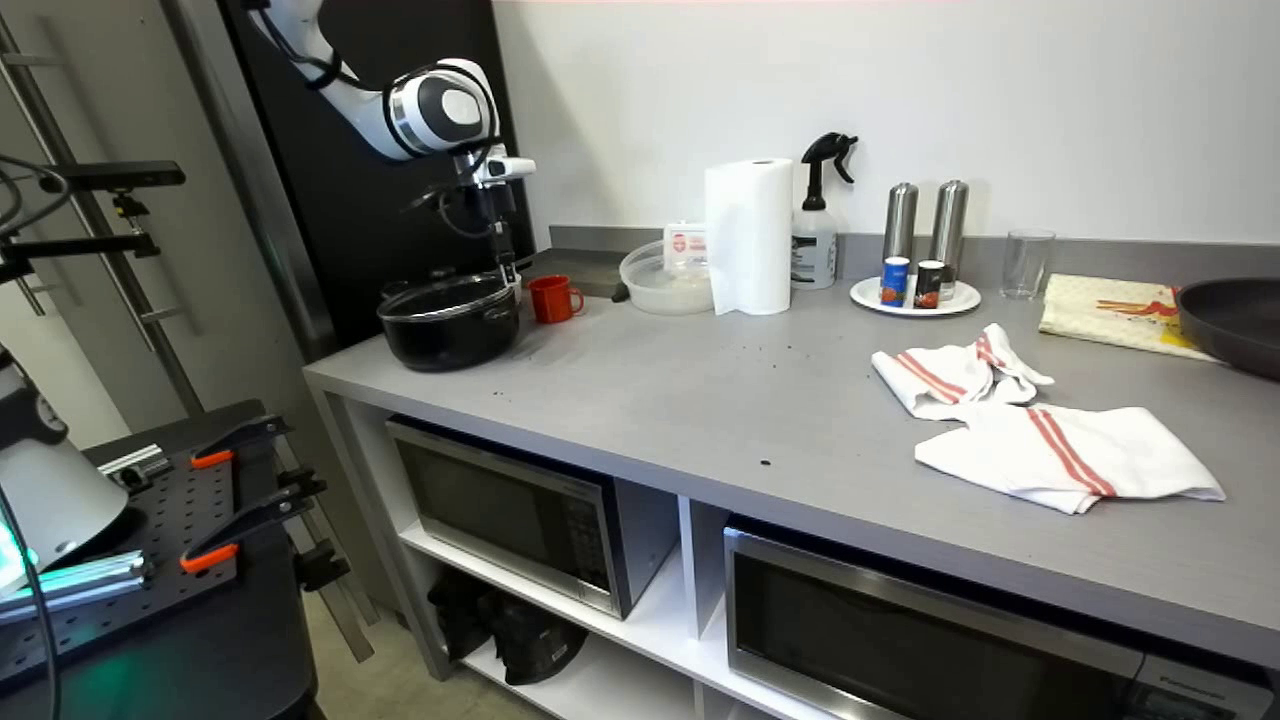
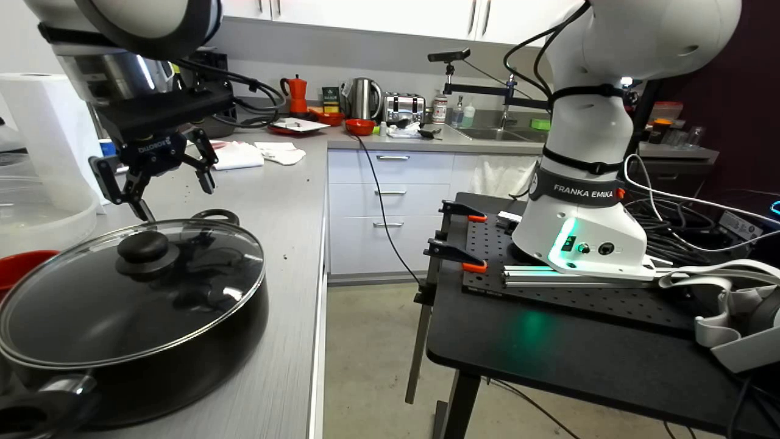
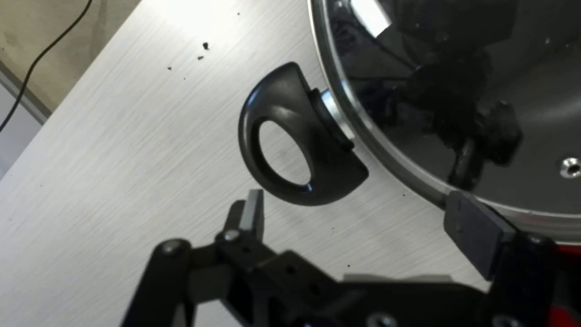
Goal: Place the glass lid on the black pot.
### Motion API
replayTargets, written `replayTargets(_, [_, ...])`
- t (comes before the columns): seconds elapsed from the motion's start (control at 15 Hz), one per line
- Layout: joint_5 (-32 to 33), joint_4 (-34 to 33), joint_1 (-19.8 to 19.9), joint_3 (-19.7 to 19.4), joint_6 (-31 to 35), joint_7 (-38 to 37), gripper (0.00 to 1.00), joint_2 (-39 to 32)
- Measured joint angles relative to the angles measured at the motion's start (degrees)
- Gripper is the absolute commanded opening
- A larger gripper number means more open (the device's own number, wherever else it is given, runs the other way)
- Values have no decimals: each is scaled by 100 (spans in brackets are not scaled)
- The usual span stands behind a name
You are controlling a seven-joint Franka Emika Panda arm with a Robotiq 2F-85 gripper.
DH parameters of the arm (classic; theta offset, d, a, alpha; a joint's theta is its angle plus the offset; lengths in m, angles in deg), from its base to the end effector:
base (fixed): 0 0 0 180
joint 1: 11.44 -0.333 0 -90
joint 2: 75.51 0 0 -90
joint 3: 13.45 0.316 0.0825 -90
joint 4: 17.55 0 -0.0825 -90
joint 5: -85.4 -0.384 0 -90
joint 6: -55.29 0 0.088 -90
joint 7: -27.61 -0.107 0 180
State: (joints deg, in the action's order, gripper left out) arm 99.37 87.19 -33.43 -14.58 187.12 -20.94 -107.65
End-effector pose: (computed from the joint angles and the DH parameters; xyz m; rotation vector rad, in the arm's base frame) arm 0.5990 0.2236 0.2190 2.9040 -0.4532 0.0483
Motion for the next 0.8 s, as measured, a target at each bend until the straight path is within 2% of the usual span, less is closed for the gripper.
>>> replayTargets(0.8, [123,304,-49,0,166,-216,100,191])
